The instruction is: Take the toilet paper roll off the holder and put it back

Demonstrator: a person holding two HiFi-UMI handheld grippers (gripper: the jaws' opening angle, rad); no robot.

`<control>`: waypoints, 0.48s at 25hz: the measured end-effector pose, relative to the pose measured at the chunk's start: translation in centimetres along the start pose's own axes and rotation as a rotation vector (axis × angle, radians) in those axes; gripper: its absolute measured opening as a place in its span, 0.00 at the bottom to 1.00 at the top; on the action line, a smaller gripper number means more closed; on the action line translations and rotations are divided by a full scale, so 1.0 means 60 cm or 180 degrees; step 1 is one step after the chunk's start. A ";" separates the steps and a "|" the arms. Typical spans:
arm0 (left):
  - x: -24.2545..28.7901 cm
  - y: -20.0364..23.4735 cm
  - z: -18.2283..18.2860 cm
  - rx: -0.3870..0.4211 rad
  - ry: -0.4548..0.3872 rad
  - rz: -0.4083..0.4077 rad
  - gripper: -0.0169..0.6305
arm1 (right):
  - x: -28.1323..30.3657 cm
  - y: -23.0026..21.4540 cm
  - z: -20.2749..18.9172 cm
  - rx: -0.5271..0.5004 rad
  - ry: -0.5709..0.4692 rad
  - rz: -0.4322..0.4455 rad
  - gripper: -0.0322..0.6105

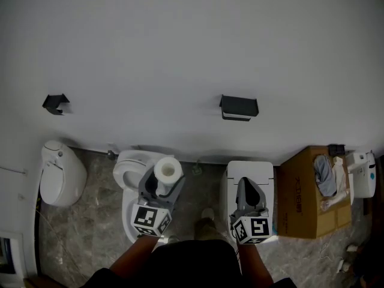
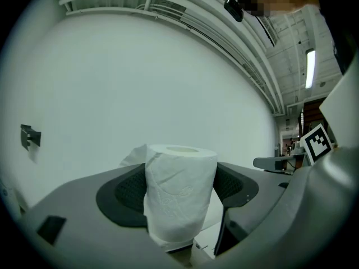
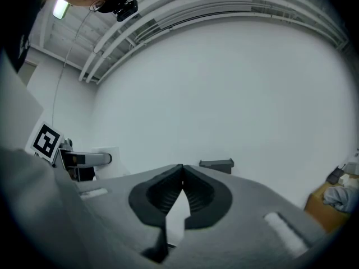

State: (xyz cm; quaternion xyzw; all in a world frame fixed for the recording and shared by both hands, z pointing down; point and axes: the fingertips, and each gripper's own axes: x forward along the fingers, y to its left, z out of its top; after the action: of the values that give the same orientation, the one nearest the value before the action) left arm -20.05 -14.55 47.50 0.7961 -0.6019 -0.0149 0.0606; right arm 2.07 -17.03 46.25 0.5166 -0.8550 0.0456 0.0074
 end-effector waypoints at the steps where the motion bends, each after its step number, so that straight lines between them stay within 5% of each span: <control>1: -0.004 -0.001 0.000 0.0000 -0.0004 -0.0012 0.59 | -0.004 0.002 -0.003 -0.0003 0.0010 -0.0011 0.05; 12: 0.033 -0.027 0.048 -0.0018 -0.0156 -0.0168 0.59 | -0.003 -0.015 -0.002 -0.0073 -0.0001 0.0029 0.05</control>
State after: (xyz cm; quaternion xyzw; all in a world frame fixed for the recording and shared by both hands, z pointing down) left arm -18.22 -16.21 44.54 0.8110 -0.5819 -0.0376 0.0476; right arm 2.94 -17.29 46.43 0.5127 -0.8577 0.0357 0.0130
